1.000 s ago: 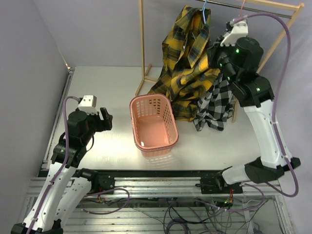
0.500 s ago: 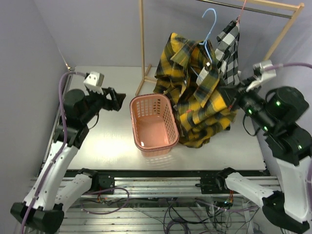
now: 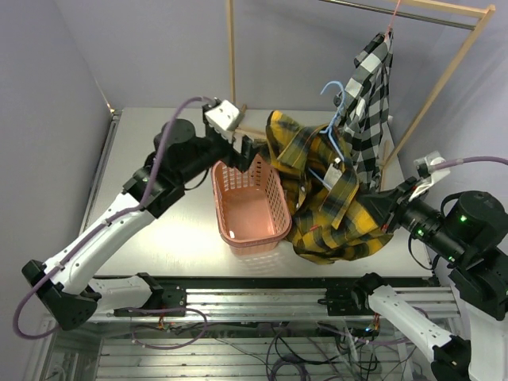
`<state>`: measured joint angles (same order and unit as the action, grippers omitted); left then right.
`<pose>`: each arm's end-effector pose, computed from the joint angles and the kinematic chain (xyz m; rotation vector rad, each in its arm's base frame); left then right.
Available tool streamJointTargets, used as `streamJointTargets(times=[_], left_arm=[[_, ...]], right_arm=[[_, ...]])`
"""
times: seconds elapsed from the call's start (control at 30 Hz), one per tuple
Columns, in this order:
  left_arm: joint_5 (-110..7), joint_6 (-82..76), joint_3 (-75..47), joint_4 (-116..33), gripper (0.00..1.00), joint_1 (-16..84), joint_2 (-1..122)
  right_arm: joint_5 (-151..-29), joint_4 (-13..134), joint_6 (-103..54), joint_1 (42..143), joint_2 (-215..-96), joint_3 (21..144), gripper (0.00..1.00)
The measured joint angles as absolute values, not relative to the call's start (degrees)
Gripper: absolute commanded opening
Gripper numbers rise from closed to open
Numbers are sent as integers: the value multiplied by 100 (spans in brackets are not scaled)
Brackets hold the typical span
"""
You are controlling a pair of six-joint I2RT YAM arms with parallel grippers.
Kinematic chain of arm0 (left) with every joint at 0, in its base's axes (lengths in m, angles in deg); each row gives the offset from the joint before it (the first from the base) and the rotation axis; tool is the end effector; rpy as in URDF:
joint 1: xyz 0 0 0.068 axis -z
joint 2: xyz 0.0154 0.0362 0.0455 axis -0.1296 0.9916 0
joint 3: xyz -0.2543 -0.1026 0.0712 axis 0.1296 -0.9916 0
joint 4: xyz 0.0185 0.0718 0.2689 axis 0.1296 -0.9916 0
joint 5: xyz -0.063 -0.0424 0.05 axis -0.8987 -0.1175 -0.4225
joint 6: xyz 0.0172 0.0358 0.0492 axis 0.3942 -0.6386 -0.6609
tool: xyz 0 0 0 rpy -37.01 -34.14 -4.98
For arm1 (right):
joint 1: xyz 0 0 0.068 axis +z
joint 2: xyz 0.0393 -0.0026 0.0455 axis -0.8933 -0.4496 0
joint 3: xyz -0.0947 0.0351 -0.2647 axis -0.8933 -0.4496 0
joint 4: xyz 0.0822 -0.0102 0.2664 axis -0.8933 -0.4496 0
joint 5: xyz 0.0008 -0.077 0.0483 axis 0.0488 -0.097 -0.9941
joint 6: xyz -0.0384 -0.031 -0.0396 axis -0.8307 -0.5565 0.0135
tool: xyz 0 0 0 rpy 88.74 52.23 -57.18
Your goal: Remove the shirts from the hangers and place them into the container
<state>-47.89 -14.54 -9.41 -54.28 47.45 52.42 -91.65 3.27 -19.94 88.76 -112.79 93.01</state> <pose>0.2173 -0.1875 0.4675 0.6215 1.4994 -0.6015 0.0493 0.0318 0.4975 -0.3286 1.7569 0.6039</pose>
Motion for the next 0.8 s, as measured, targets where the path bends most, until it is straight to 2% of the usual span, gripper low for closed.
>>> streamJointTargets(times=[0.17, 0.37, 0.7, 0.8], left_arm=[[-4291, -2093, -933, -5424, 93, 5469, 5323], [-4070, -2514, -937, -5345, 93, 5740, 5345], [-4033, -2888, -769, -5179, 92, 6179, 5889], [-4024, -3008, -614, -5155, 89, 6317, 6136]], right_arm=[[-9703, -25, -1997, 8876, -11126, 9150, 0], [-10068, -250, -1968, 8876, -10879, 9174, 0], [-10090, -395, -1850, 8887, -10861, 9489, 0], [-10020, -403, -1826, 8906, -10861, 9613, 0]])
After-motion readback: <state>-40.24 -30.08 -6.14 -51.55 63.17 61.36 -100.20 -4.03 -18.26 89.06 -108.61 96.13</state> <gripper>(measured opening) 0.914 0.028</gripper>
